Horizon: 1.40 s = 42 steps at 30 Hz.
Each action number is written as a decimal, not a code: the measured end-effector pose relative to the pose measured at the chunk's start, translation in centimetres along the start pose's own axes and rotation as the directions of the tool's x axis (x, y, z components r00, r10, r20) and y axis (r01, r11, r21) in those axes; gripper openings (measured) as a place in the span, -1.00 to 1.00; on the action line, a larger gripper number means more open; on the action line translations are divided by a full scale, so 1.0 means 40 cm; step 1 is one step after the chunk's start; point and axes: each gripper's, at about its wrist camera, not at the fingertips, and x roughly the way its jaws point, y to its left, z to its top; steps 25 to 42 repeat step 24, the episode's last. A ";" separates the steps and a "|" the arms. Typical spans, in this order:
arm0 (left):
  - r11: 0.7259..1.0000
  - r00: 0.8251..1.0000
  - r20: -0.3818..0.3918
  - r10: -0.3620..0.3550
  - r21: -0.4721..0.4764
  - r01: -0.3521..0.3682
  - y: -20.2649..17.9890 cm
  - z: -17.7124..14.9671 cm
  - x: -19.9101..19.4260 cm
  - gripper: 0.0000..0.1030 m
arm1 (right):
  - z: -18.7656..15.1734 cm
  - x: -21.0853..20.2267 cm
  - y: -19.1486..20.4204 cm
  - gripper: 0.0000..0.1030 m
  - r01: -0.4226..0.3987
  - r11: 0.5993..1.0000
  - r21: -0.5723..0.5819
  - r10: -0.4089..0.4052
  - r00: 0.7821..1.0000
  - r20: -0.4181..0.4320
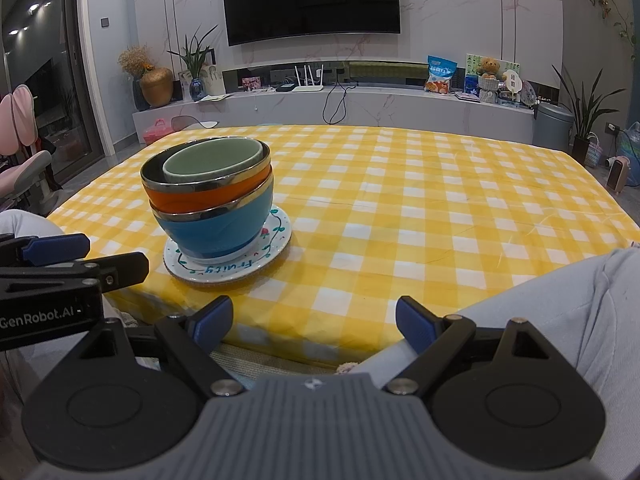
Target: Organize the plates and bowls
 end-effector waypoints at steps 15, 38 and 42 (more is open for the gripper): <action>1.000 1.000 0.001 -0.001 -0.001 0.001 0.000 0.000 -0.001 0.56 | 0.000 0.000 0.003 0.70 0.004 1.000 -0.008 -0.004 1.000 -0.002; 1.000 1.000 0.004 -0.002 -0.003 0.002 0.001 0.001 -0.003 0.56 | 0.000 0.001 0.004 0.70 0.005 1.000 -0.011 -0.005 1.000 -0.003; 1.000 1.000 0.004 -0.002 -0.003 0.002 0.001 0.001 -0.003 0.56 | 0.000 0.001 0.004 0.70 0.005 1.000 -0.011 -0.005 1.000 -0.003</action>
